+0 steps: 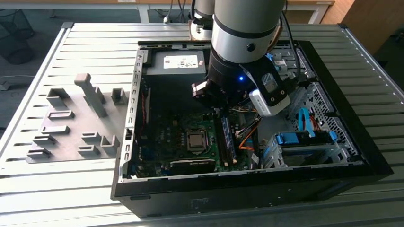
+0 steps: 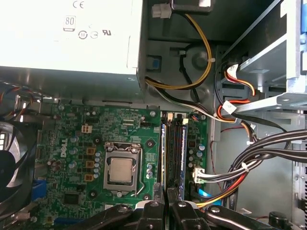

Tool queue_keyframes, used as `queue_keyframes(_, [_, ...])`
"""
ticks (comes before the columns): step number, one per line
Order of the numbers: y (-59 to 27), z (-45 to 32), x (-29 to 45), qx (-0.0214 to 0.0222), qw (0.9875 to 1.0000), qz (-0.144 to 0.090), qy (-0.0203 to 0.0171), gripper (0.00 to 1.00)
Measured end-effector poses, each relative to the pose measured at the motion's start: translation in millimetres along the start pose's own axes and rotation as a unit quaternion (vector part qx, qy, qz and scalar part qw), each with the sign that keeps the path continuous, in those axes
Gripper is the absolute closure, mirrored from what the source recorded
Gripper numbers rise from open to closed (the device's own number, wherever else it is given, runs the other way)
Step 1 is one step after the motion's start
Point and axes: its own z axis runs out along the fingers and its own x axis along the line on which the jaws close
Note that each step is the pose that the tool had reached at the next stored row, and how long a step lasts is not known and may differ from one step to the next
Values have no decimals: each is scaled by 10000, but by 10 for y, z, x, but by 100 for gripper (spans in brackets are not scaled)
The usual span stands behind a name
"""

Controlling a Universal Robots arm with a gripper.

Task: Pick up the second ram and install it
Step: 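Insert the second ram into the second slot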

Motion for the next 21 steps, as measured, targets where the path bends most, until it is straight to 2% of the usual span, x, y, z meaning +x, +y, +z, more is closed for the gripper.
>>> queue_keyframes(4, [0,0,0,-6,10000,0,0,86])
queue_keyframes(8, [0,0,0,-57,10000,0,-3,86])
queue_keyframes(21, [0,-10,0,-71,10000,56,-8,86])
